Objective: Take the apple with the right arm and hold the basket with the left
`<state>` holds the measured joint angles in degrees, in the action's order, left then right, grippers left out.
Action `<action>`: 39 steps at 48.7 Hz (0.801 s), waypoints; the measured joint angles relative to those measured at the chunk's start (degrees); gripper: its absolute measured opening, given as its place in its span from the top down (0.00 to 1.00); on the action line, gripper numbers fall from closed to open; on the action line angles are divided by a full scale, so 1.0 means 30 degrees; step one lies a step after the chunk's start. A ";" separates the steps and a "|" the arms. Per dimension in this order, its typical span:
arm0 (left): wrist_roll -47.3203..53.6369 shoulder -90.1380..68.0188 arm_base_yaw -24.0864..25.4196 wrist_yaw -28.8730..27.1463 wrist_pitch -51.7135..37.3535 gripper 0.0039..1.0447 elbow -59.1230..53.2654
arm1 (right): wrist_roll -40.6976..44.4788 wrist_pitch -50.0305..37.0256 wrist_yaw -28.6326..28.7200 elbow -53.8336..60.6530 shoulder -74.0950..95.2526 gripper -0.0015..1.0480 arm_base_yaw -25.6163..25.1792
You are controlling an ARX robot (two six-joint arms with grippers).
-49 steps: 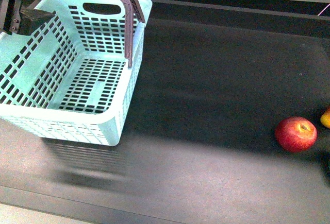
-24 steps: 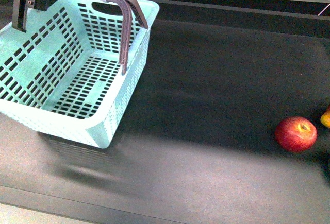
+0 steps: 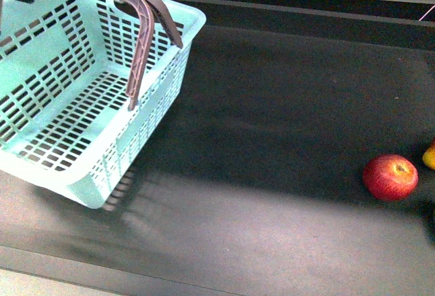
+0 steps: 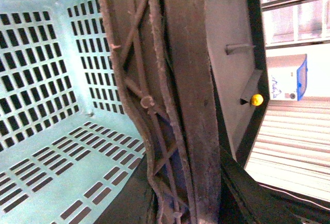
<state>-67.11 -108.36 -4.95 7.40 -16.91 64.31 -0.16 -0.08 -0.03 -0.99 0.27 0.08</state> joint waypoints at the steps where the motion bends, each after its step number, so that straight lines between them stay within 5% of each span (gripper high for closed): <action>1: 0.0051 0.0328 -0.0029 0.0000 0.0000 0.80 -0.0146 | 0.0000 0.0000 0.0000 0.0000 0.0000 0.08 0.0000; 16: 0.0940 0.4437 -0.1916 0.0022 0.0605 0.80 -0.1311 | 0.0000 0.0000 0.0000 0.0000 0.0000 0.08 0.0000; 39: 0.1071 0.7140 -0.7082 -0.0466 0.1435 0.80 -0.1923 | 0.0000 0.0000 0.0000 0.0000 0.0000 0.08 0.0000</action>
<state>-63.90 -86.94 -26.20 6.00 -12.60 58.54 -0.16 -0.08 -0.03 -0.99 0.27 0.08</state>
